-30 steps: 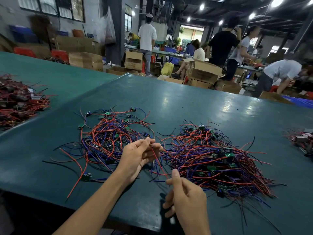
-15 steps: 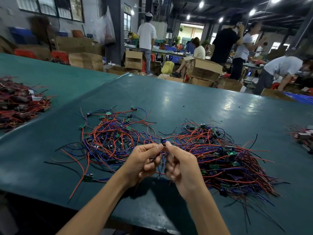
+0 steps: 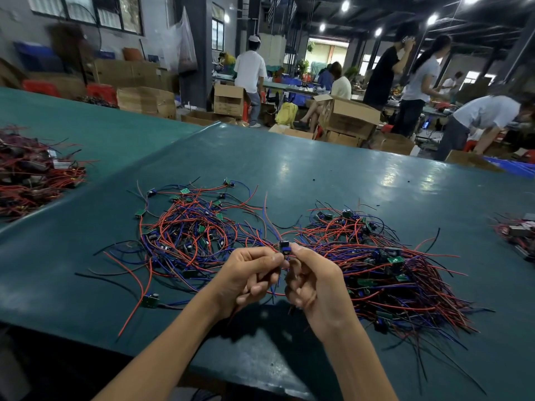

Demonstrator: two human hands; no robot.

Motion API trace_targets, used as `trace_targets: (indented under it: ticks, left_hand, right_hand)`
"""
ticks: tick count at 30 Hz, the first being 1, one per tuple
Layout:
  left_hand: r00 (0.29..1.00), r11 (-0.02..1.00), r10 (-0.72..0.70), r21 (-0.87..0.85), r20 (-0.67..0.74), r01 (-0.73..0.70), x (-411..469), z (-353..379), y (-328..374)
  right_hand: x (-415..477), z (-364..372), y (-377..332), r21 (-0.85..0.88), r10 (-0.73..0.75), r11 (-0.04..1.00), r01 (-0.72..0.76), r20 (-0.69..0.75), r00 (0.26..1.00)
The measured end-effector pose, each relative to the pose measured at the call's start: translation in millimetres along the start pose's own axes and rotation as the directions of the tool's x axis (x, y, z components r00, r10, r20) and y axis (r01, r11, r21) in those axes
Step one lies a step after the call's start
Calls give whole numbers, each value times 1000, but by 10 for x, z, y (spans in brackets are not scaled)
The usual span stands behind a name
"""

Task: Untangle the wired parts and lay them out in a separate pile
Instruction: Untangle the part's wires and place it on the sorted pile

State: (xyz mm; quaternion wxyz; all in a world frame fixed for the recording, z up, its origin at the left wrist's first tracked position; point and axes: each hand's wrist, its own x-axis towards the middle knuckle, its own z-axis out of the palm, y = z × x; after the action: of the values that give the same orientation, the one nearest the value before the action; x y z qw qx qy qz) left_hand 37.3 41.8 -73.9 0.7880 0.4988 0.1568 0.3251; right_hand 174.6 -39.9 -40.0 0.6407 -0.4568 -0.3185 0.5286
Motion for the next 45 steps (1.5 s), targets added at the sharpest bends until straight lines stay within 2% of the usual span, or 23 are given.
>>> trace_targets:
  ticks: [4, 9, 15, 22, 24, 31, 34, 36, 40, 42, 45]
  left_hand:
    - [1000, 1000, 2, 29, -15, -1, -2, 16, 5]
    - [997, 999, -4, 43, -74, 7, 2, 43, 6]
    - [996, 998, 32, 52, -83, -27, -2, 54, 5]
    - [963, 963, 195, 220, -184, -152, 1, 62, -39]
    - [952, 943, 237, 280, -191, -179, 5, 60, -54]
    - [975, 948, 190, 281, -115, -151, -12, 60, -65]
    - [990, 956, 128, 272, -66, -106, -13, 69, -80]
    - [994, 953, 103, 291, -48, -85, -14, 63, -77]
    - [988, 880, 132, 468, -86, -77, 18, 80, -66]
    - [974, 828, 191, 553, -117, -96, 59, 138, -45]
    - [948, 728, 308, 661, -80, -180, 174, 292, 14]
  right_hand:
    - [-7, -19, -18, -142, -57, 988, 52, -35, 998]
    - [-15, -36, -24, -155, -33, 988, 26, -43, 999]
    - [-4, -8, 58, 43, 72, 996, -74, 37, 997]
    - [-2, -50, 81, 171, 34, 984, -48, 81, 996]
    - [-4, -77, 89, 162, 21, 986, -33, 81, 997]
    - [-51, -121, 77, 11, -98, 995, 98, -62, 993]
    - [-91, -170, 4, -156, -194, 973, 172, -137, 971]
    - [-134, -237, -92, -206, -258, 952, 224, -154, 954]
    - [-239, -492, -429, -78, -239, 971, 228, -210, 948]
    - [-278, -654, -616, -39, -230, 973, 228, -264, 937]
    - [-297, -924, -855, -23, -252, 965, 260, -341, 906]
